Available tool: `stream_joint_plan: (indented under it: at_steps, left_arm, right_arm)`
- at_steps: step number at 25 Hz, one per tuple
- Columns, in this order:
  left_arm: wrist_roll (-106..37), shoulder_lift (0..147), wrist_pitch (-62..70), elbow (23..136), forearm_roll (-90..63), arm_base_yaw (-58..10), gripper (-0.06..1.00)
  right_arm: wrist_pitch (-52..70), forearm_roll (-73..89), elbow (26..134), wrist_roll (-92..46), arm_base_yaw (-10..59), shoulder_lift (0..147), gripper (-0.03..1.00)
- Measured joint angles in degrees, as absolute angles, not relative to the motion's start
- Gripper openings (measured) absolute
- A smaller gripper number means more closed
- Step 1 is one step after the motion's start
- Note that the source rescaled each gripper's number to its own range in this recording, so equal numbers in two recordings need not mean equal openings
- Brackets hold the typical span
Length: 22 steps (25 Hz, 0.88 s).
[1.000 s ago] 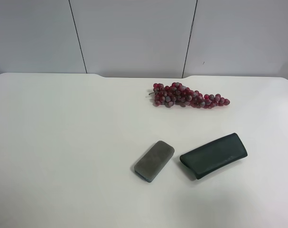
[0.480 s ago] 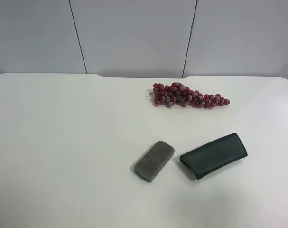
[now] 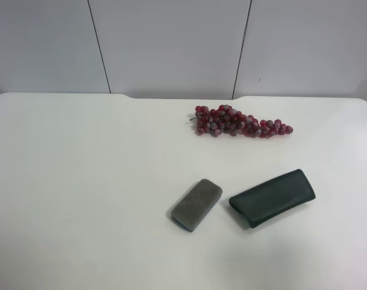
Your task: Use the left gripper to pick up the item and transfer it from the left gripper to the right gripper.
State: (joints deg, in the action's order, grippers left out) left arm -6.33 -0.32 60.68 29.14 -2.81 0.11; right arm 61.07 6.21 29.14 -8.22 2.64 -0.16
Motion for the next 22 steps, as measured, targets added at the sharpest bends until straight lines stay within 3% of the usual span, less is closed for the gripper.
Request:
stream_joint_plan:
  at_steps: [22]
  left_arm:
    - [-6.3,-0.3,60.7,29.1,-2.8,0.1,0.99]
  right_arm:
    - [61.1,6.2,29.1,-8.2,2.6,-0.2,1.00]
